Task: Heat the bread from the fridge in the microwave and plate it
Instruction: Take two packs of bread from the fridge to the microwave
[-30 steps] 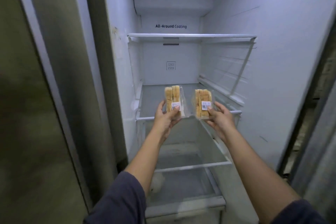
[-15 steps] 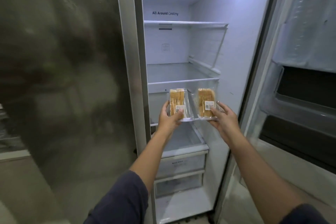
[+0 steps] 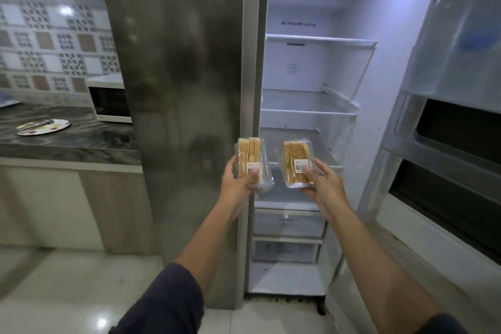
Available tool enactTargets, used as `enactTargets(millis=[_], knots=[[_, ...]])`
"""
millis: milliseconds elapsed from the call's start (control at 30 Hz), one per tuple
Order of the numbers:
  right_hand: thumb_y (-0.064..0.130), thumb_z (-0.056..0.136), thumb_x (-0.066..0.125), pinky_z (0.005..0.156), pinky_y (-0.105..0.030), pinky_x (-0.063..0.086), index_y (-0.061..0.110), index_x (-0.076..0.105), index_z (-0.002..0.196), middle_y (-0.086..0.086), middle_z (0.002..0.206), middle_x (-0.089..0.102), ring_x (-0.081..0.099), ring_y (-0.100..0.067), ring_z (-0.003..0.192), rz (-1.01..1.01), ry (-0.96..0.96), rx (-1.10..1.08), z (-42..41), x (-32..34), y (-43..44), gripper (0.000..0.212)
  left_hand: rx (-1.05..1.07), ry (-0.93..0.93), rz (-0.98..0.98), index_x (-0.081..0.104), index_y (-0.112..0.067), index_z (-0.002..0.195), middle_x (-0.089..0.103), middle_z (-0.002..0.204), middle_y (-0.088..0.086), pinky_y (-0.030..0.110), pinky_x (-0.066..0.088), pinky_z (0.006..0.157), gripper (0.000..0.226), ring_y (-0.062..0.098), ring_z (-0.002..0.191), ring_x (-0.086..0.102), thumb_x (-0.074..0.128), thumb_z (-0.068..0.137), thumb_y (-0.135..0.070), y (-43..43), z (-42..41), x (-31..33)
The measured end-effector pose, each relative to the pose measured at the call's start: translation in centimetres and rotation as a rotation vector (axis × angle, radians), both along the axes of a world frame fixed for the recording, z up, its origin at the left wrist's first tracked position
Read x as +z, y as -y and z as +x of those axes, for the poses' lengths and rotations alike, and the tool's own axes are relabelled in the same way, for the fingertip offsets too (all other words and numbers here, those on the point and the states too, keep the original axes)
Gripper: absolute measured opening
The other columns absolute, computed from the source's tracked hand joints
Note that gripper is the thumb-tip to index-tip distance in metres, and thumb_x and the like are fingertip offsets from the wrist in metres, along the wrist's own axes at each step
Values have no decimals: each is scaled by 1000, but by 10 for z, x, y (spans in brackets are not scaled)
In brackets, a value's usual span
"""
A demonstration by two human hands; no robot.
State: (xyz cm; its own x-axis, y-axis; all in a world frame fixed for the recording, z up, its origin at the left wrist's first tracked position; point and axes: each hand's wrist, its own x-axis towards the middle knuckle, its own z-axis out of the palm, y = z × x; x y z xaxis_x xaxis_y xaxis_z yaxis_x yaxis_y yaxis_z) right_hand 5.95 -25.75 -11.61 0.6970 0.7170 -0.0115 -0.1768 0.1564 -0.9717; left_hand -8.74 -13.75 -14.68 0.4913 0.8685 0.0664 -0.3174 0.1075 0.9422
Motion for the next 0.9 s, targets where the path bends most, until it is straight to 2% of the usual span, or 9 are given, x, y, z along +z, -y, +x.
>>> enactTargets(millis=[100,233,400,467,567,700,833,900], knots=[[5,92,53,86,-38,53,11,45,135,-12,126,59,64,-27,102,3,-57,83,-35,-1,-9,45,86,22,-16,27,-15,142,53,129,10,40,55,84,72,30,112,58,66,82,-5,10,-47,-1],[6,92,53,86,-37,53,11,46,134,-10,123,61,64,-25,102,5,-87,193,-91,1,-35,43,198,39,-30,28,-11,141,56,124,12,51,48,96,68,34,114,57,63,84,-3,-1,-114,-4],[6,93,51,93,-40,52,13,48,133,-5,119,62,64,-20,99,9,-48,333,-171,0,-90,41,351,47,-27,35,-12,135,60,116,11,41,56,79,60,30,102,61,63,83,0,-36,-208,-4],[8,92,53,93,-42,52,14,49,132,-6,120,63,65,-17,96,9,-31,391,-206,-2,-121,41,400,46,-33,37,-16,131,59,120,14,43,54,84,55,32,105,61,62,84,-1,-52,-247,-6],[7,92,54,92,-41,52,14,50,132,-3,114,64,65,-15,89,7,-28,462,-261,-5,-174,41,480,31,-43,35,-20,134,57,124,14,48,52,90,61,33,107,61,65,83,-5,-86,-306,-12],[6,92,55,68,-28,51,12,49,132,-4,112,63,64,-14,80,22,-26,550,-334,-13,-254,41,571,62,-67,34,-18,136,60,114,10,38,56,77,65,28,97,64,66,82,-3,-149,-381,-14],[8,92,56,65,-25,49,14,45,135,-7,122,61,64,-16,83,12,-53,589,-400,-17,-338,45,582,70,-75,31,-18,138,55,124,16,35,57,76,67,32,103,62,65,82,-2,-217,-450,-11],[5,92,55,56,-20,49,13,43,137,-10,127,59,63,-15,77,8,-66,599,-427,-17,-379,47,583,81,-88,31,-17,138,55,122,16,36,57,77,66,31,99,63,63,83,0,-255,-477,-8]])
